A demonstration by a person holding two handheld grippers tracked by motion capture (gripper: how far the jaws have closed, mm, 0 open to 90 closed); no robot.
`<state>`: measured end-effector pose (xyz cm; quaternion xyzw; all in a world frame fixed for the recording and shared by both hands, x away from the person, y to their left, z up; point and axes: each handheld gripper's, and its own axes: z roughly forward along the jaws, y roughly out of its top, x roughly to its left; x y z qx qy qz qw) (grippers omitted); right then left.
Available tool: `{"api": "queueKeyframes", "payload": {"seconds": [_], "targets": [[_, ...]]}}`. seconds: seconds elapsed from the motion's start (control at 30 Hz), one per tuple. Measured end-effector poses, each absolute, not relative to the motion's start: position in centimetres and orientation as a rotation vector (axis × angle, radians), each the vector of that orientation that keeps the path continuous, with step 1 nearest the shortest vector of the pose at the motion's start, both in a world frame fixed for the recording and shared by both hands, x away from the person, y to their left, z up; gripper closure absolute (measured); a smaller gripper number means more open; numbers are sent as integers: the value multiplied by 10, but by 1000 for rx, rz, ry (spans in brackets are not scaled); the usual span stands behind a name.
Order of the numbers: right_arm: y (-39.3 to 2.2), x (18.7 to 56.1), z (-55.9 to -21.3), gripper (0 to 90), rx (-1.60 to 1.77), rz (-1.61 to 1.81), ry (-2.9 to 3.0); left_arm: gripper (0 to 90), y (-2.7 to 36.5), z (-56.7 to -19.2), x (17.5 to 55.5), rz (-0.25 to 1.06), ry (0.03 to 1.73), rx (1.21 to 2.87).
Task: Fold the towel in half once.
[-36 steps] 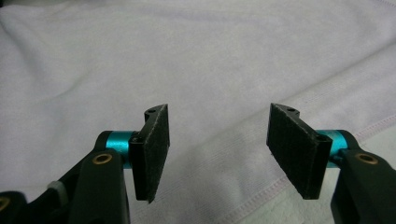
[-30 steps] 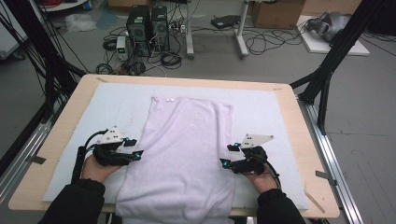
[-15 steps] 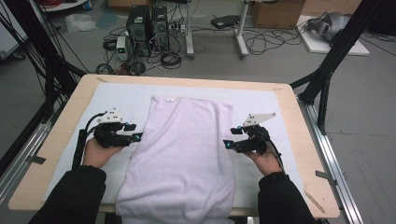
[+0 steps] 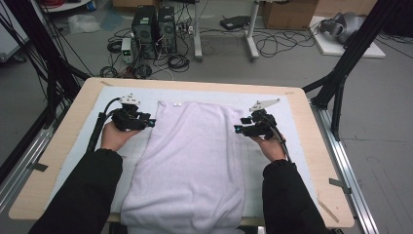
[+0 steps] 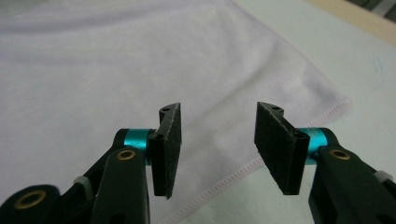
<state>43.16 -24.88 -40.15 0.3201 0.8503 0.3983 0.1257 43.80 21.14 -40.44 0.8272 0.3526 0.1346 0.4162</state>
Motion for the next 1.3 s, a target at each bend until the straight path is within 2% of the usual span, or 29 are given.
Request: {"api": "queueKeyframes", "payload": {"seconds": [0.23,0.33,0.37,0.43,0.5,0.57,0.6,0.67,0.73,1.07,1.3], "targets": [[-251,448,-427,553,1075,1075,2471,622,201,-431,450,372,970,2093],[-248,451,-435,558,1115,1012,2470,517,193,-437,450,441,975,2113],[-248,452,-437,559,1120,1003,2471,519,191,-440,451,440,976,2125],[-249,453,-440,584,1140,1018,2456,556,189,-443,451,420,979,2125],[-248,452,-440,629,1135,1018,2454,643,189,-443,452,408,1004,2113],[-247,451,-440,687,1130,1023,2460,829,188,-443,451,383,1003,2109],[-246,451,-440,739,1133,1032,2462,845,187,-442,451,379,1010,2106],[-245,451,-440,839,1144,1057,2488,857,188,-442,451,365,1024,2104],[-244,450,-439,859,1134,1049,2494,864,190,-441,451,361,1033,2106],[-258,442,-411,866,1097,1227,2439,869,219,-411,445,373,994,2040],[-269,418,-382,867,1020,1344,2452,868,227,-384,415,379,889,2003]]}}
